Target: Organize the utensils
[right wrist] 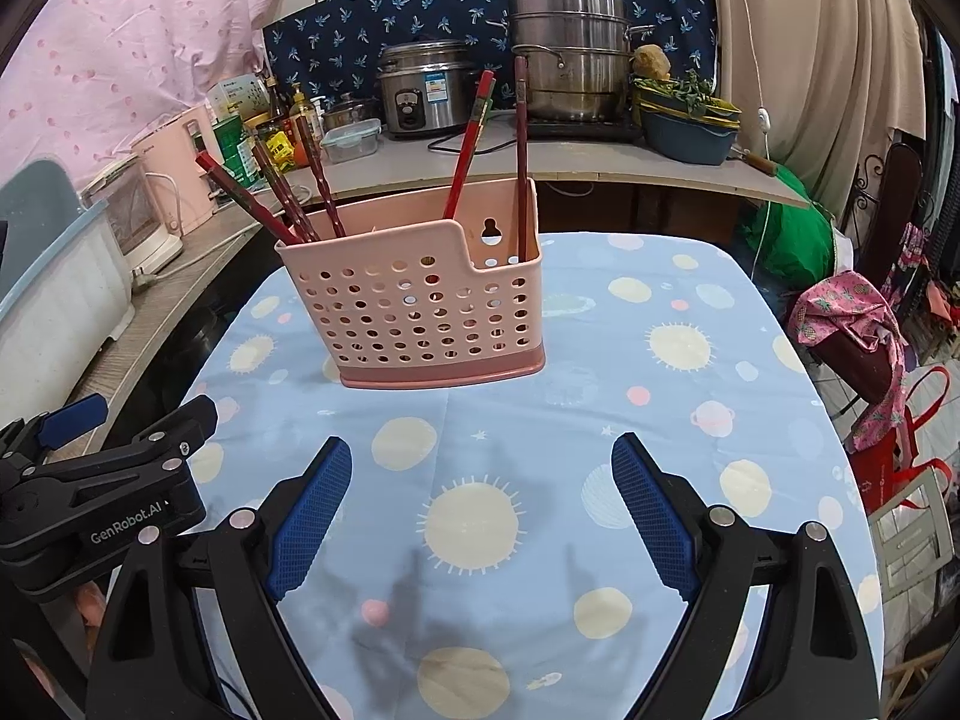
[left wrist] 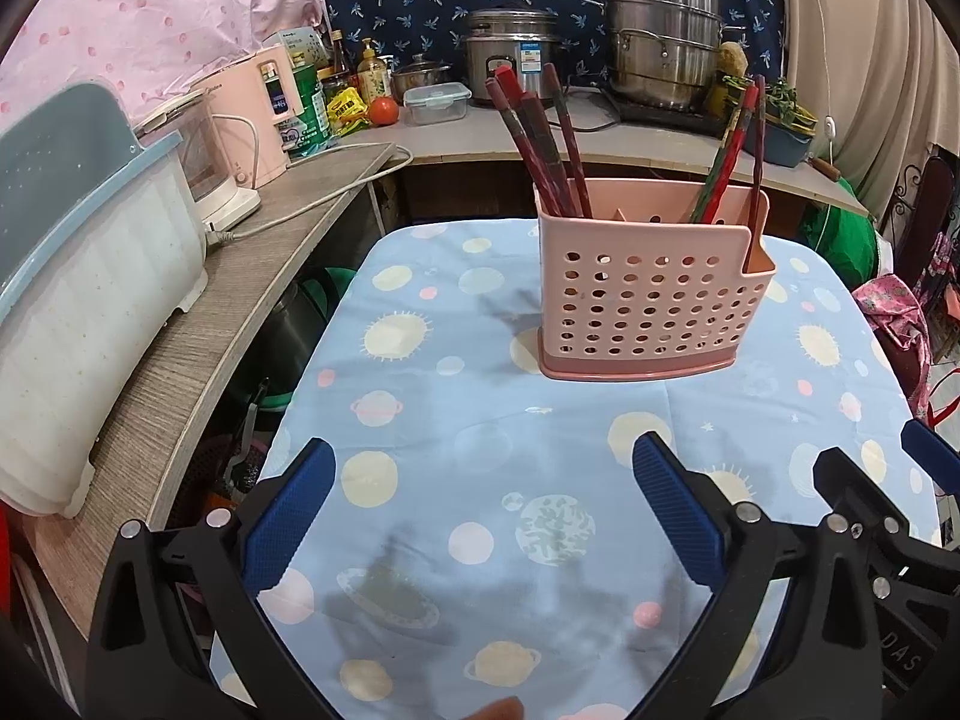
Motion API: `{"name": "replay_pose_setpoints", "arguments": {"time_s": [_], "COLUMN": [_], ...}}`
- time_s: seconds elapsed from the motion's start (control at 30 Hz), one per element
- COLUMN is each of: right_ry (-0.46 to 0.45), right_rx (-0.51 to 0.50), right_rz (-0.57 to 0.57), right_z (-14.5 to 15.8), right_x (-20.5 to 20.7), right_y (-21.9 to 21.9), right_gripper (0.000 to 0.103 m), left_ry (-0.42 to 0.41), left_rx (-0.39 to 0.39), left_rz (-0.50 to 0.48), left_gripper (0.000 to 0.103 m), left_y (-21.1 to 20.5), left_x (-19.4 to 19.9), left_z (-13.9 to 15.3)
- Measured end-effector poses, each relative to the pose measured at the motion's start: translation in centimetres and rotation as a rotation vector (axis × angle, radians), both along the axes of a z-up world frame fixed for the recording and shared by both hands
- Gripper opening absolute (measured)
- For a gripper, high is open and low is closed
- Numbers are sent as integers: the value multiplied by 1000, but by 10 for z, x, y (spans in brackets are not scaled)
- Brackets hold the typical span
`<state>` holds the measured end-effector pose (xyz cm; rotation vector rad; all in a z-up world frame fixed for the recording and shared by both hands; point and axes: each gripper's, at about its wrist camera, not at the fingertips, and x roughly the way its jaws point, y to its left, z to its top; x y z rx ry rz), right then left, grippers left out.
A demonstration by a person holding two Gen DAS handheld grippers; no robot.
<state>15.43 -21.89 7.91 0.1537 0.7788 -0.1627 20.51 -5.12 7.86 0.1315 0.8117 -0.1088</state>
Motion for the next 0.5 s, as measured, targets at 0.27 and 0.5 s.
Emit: {"name": "replay_pose_setpoints", "arguments": {"time_s": [0.27,0.5], "right_ry": [-1,-3], "right_rx": [0,-4], "right_rz": [-1,-1], "right_z": [0,0], "right_x": [0,2], "right_y": [0,0], "right_gripper": [85,85], "left_ry": [-11,-15], "left_rx": [4,5], "left_rz": [2,2], "left_gripper": [95,95], "left_y": [-1,-2], "left_x": [0,1], "left_z": [1,2]}}
